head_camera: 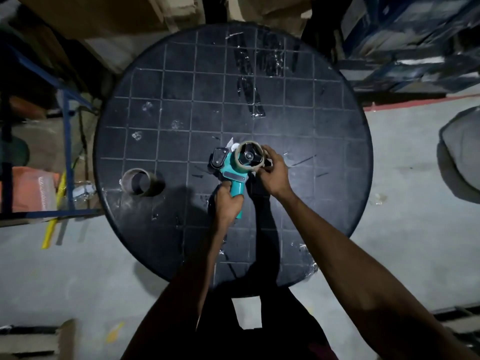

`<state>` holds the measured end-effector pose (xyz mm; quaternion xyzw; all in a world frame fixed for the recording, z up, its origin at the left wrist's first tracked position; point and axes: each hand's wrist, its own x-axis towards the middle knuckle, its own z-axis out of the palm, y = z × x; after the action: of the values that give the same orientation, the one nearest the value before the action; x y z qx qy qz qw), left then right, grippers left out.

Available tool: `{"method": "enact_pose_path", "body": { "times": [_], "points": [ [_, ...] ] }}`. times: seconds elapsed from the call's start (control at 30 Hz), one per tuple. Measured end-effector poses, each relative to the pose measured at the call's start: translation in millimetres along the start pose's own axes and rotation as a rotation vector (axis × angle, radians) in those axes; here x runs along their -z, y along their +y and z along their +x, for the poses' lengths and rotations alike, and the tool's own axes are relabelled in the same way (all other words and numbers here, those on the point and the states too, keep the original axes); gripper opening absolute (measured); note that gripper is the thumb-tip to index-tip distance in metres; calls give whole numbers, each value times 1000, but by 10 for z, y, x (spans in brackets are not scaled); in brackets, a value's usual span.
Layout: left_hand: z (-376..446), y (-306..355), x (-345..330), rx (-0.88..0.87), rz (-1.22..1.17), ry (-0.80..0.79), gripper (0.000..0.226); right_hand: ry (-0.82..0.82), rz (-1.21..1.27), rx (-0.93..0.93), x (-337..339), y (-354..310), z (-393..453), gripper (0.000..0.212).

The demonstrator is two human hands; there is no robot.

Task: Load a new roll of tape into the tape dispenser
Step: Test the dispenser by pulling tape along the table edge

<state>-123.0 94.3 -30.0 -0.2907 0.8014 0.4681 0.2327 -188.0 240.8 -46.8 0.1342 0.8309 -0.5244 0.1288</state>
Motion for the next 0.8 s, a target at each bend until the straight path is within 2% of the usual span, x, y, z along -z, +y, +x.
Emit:
{"method": "enact_pose_path", "body": {
  "times": [0.23,0.5,0.8],
  "points": [
    [369,290,-21,-20,0,29,30,6,-42,10,-47,-309,496,66],
    [764,650,31,-105,-28,22,35,1,-87,40,-121,-384,1071,80],
    [933,670,26,-189,-7,-55,37,-77,-255,155,-78,-431,1183,82]
  ]
}}
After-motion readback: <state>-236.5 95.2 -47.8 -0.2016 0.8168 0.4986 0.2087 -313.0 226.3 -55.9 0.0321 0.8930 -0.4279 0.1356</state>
